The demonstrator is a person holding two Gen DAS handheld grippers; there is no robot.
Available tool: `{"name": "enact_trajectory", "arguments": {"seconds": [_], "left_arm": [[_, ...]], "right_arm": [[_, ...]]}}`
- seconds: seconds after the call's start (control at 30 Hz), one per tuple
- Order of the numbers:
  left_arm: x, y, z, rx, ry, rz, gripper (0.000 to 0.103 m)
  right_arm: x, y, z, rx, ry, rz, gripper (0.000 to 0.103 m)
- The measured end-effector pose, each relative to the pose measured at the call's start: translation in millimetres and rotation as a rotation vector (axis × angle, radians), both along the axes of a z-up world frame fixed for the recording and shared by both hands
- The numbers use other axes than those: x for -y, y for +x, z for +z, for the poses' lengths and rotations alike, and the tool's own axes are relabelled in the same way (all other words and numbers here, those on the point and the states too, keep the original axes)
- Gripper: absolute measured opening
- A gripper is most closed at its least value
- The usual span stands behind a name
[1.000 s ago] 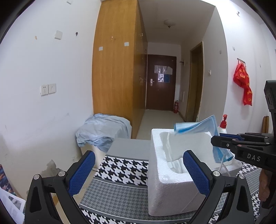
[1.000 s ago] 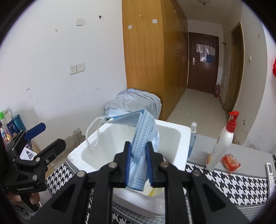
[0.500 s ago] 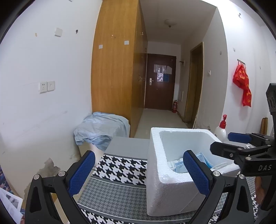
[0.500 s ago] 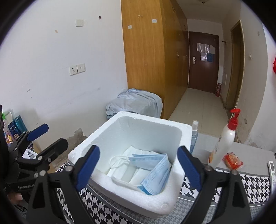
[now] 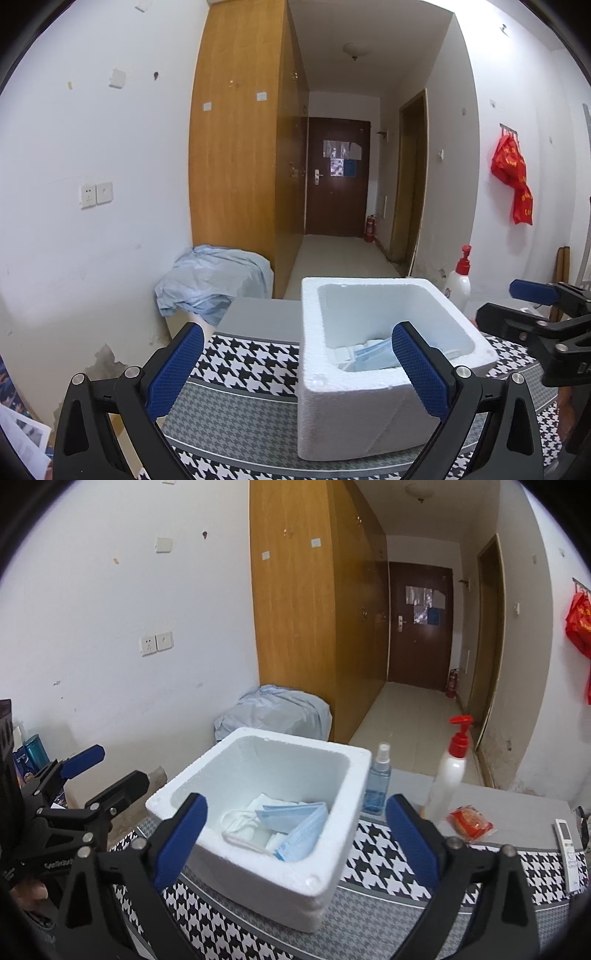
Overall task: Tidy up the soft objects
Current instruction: 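Move both tools back away from the foam box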
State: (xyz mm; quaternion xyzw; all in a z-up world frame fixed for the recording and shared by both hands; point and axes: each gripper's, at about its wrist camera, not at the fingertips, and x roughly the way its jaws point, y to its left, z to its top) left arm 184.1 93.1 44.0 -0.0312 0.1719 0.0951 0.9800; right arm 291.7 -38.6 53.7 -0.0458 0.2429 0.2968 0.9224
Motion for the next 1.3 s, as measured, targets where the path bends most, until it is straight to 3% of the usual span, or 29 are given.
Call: {"name": "enact_trajectory", "arguments": {"seconds": [0.63, 1.0, 1.3], "left_arm": [[54.5, -12.7, 15.4, 0.009, 0.02, -0.088, 0.102], [84.7, -27.6, 15.1, 0.038, -0.045, -0.156, 0.102], [104.1, -40.2, 9.2, 0.068, -0.053, -0.2, 0.102]], "right_arm": [[52.4, -34.9, 14.5, 0.07, 0.021, -0.057, 0.103], [90.7, -59.8, 14.8, 0.107, 0.03, -0.11, 0.103], [117.0, -77.7, 6.6, 0.119, 0.032, -0.145, 0.103]]}}
